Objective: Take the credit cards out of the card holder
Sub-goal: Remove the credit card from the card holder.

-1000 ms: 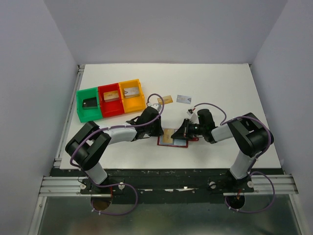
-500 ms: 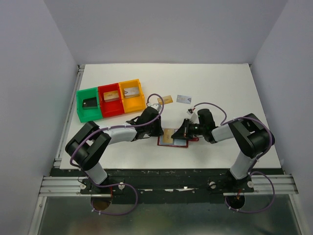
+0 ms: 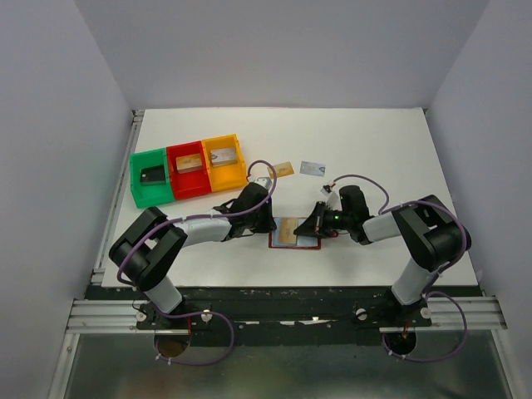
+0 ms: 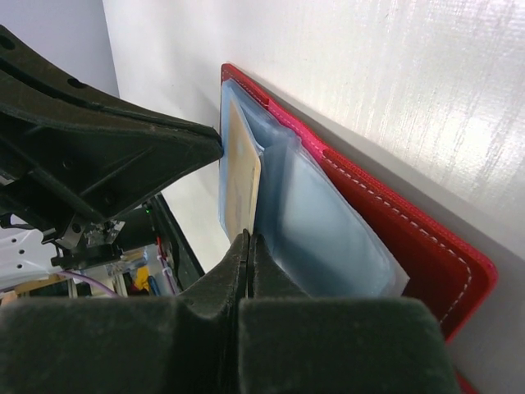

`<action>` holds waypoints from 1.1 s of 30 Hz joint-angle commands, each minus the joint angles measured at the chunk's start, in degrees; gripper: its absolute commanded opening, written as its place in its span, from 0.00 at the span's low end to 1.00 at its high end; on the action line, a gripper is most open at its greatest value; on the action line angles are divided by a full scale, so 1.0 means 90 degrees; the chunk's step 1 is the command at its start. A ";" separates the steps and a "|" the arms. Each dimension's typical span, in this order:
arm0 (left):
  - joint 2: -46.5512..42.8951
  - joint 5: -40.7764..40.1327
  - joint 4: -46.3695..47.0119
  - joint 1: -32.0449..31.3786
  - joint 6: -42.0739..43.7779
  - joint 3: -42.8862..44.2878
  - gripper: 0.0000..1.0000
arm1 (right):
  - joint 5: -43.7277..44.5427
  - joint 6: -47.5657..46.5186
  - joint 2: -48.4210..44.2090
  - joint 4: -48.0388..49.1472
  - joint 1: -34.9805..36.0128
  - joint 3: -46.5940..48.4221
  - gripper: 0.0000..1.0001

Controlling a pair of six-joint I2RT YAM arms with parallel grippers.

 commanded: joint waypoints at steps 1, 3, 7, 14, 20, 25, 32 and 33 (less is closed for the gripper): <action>-0.0010 -0.0213 -0.0379 -0.0001 -0.0025 -0.0183 0.00 | 0.0010 -0.0183 -0.0129 -0.0092 -0.0095 -0.0128 0.02; 0.0000 -0.0204 -0.0370 -0.0001 -0.0035 -0.0183 0.00 | 0.0001 -0.0173 -0.0129 -0.0092 -0.0114 -0.0148 0.02; 0.0039 -0.0116 -0.0292 -0.0001 -0.0035 -0.0183 0.00 | -0.0126 -0.0037 -0.0070 0.0083 -0.0124 -0.0138 0.22; 0.0185 0.0050 -0.0135 -0.0011 -0.0064 -0.0183 0.00 | -0.0380 0.0442 0.0125 0.0669 -0.0124 -0.0060 0.32; 0.0244 0.0099 -0.0106 -0.0031 -0.0103 -0.0183 0.00 | -0.0468 0.0510 0.0311 0.0729 -0.0115 0.0008 0.33; 0.0254 0.0089 -0.0096 -0.0031 -0.0113 -0.0193 0.00 | -0.0361 0.0335 0.0311 0.0494 -0.0115 -0.0001 0.33; 0.0244 0.0040 -0.0116 -0.0031 -0.0103 -0.0222 0.00 | -0.0175 0.0120 0.0184 0.0192 -0.0124 -0.0050 0.35; 0.0244 0.0050 -0.0116 -0.0031 -0.0113 -0.0222 0.00 | -0.0146 0.0081 0.0165 0.0153 -0.0124 -0.0041 0.36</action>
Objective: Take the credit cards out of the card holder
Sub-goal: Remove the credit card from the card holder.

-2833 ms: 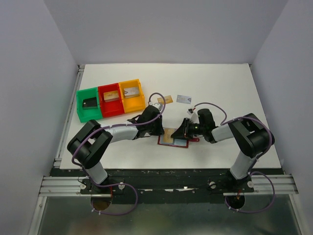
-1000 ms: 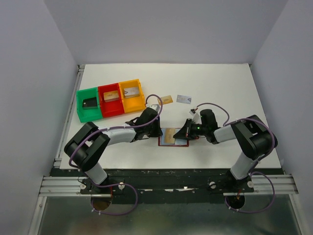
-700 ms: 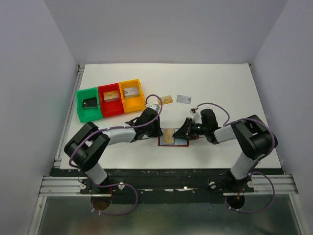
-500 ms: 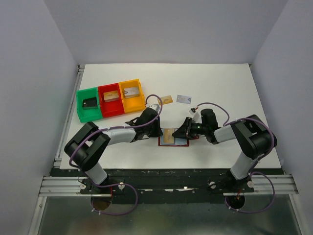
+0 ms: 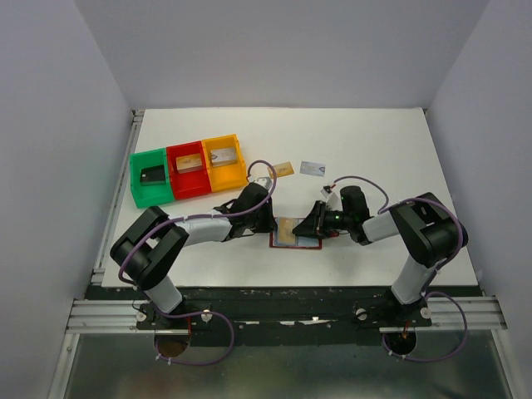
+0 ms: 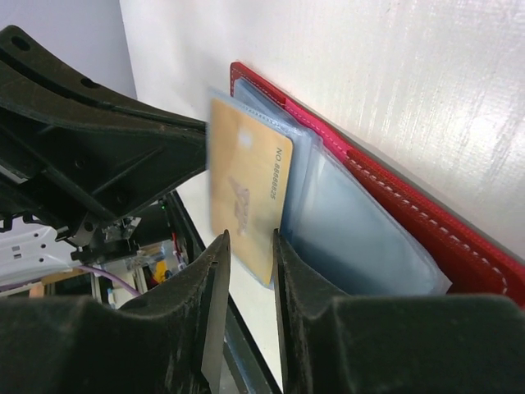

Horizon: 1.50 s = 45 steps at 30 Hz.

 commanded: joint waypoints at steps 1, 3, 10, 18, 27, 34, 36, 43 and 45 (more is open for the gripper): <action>0.0169 -0.0025 -0.0291 -0.0031 0.0006 -0.0193 0.00 | 0.0175 -0.0301 -0.0090 -0.0326 -0.0044 -0.0004 0.37; 0.0169 -0.0015 -0.0300 -0.0031 0.0006 -0.0193 0.00 | 0.0223 -0.0359 -0.0159 -0.0443 -0.0044 0.0006 0.39; 0.0169 -0.0035 -0.0300 -0.0031 -0.0004 -0.0193 0.00 | 0.0224 -0.0409 -0.0140 -0.0541 -0.0054 0.0064 0.41; -0.0017 -0.0240 -0.0388 -0.0040 -0.0043 -0.0242 0.00 | 0.0379 -0.0457 -0.0188 -0.0736 -0.0044 0.0103 0.45; -0.0358 -0.0474 -0.0456 -0.0031 -0.0053 -0.0281 0.00 | 0.0331 -0.0526 -0.0316 -0.0767 -0.0035 0.0133 0.42; -0.0974 -0.0777 -0.0291 -0.0031 0.0054 -0.0379 0.00 | 0.0126 -0.0330 -0.0140 -0.0454 -0.0044 0.0152 0.41; -0.0955 -0.0680 -0.0203 -0.0031 0.0084 -0.0359 0.00 | 0.0097 -0.0320 -0.0130 -0.0405 -0.0034 0.0162 0.41; -0.0487 -0.0055 0.0159 -0.0031 0.0133 -0.0272 0.00 | -0.0011 -0.0291 -0.0159 -0.0414 -0.0034 0.0240 0.41; -0.0340 -0.0006 0.0159 -0.0031 0.0133 -0.0232 0.00 | -0.0040 -0.0281 -0.0159 -0.0414 -0.0034 0.0269 0.41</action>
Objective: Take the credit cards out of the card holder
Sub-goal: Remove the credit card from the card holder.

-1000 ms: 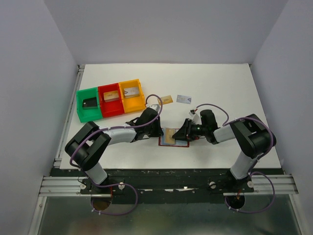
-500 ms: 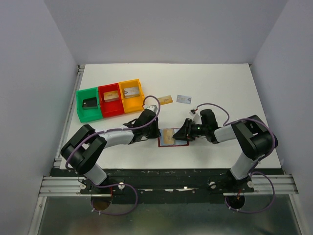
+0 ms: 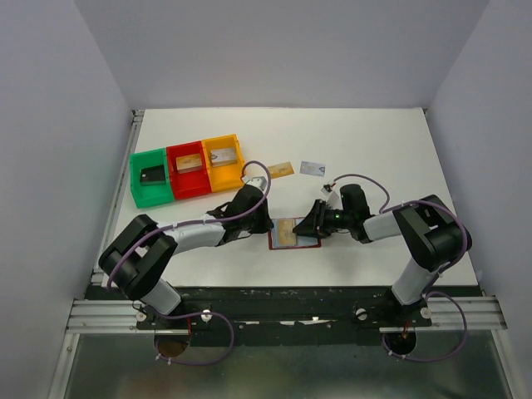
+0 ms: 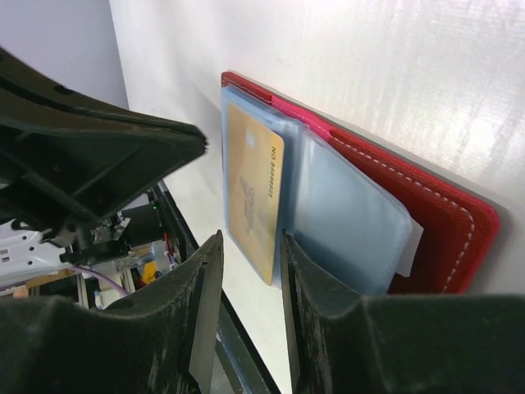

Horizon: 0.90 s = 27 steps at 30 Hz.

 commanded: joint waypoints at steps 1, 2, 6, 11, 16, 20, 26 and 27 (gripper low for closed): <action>0.0399 0.0349 0.0147 -0.0028 0.0118 0.0147 0.00 | -0.0200 0.0025 0.0076 0.0132 -0.0034 0.0199 0.41; 0.0457 0.0359 0.0108 -0.0028 0.0118 0.0176 0.00 | -0.0200 0.0025 0.0067 0.0122 -0.0054 0.0199 0.41; 0.0594 0.0349 0.0000 -0.0028 0.0128 0.0225 0.00 | -0.0239 0.0015 0.0125 0.0112 -0.0034 0.0238 0.41; 0.0682 0.0339 -0.0059 -0.0028 0.0119 0.0244 0.00 | -0.0259 0.0005 0.0252 0.0122 -0.0044 0.0258 0.41; 0.0741 0.0310 -0.0098 -0.0028 0.0109 0.0225 0.00 | -0.0210 0.0005 0.0301 0.0142 -0.0035 0.0228 0.41; 0.0731 0.0232 -0.0156 -0.0028 0.0089 0.0206 0.00 | -0.0122 -0.0024 0.0135 0.0132 -0.0034 0.0141 0.44; 0.0547 0.0008 -0.0215 -0.0028 0.0040 0.0118 0.00 | 0.0053 -0.0171 -0.0138 -0.0161 -0.0034 0.0121 0.47; 0.0449 -0.0032 -0.0215 -0.0028 0.0031 0.0098 0.00 | 0.0063 -0.0171 -0.0177 -0.0171 -0.0034 0.0111 0.47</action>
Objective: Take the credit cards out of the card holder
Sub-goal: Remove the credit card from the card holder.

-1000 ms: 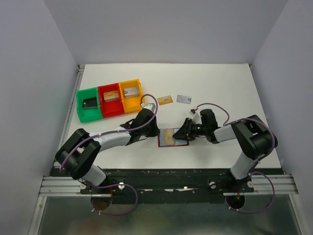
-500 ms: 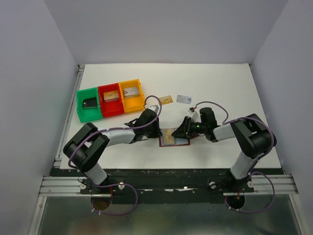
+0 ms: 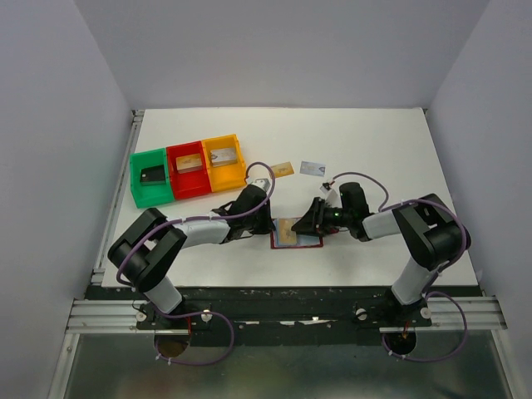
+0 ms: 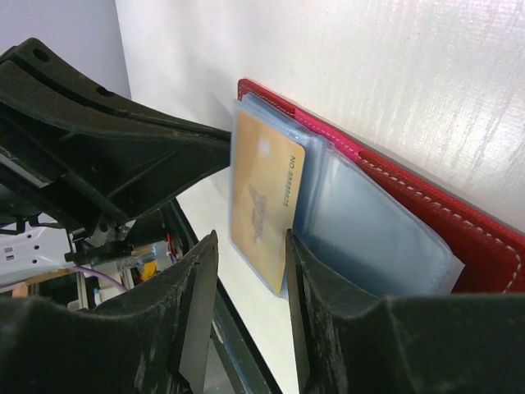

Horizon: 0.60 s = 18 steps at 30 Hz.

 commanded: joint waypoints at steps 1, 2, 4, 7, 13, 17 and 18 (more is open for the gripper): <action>-0.0217 -0.0321 -0.0254 -0.0031 0.0009 -0.0101 0.00 | 0.0163 -0.0178 -0.0287 -0.0178 -0.0034 -0.0042 0.48; -0.0314 -0.0341 -0.0273 -0.0031 0.0018 -0.0111 0.00 | 0.0173 -0.0188 -0.0306 -0.0198 -0.0034 -0.0051 0.48; -0.0451 -0.0341 -0.0263 -0.0031 0.0038 -0.0111 0.00 | 0.0182 -0.0178 -0.0355 -0.0227 -0.0034 -0.0032 0.50; -0.0559 -0.0341 -0.0254 -0.0040 0.0077 -0.0053 0.00 | 0.0173 -0.0178 -0.0365 -0.0247 -0.0034 -0.0042 0.51; -0.0657 -0.0273 0.0009 -0.0031 0.0097 -0.0111 0.00 | 0.0231 -0.0246 -0.0346 -0.0363 -0.0035 -0.0032 0.51; -0.0618 0.0136 0.0439 -0.0031 0.0126 -0.0160 0.00 | 0.0260 -0.0276 -0.0219 -0.0374 -0.0044 -0.0032 0.51; -0.0599 0.0234 0.0478 -0.0031 0.0136 -0.0150 0.00 | 0.0261 -0.0266 -0.0199 -0.0354 -0.0035 -0.0032 0.51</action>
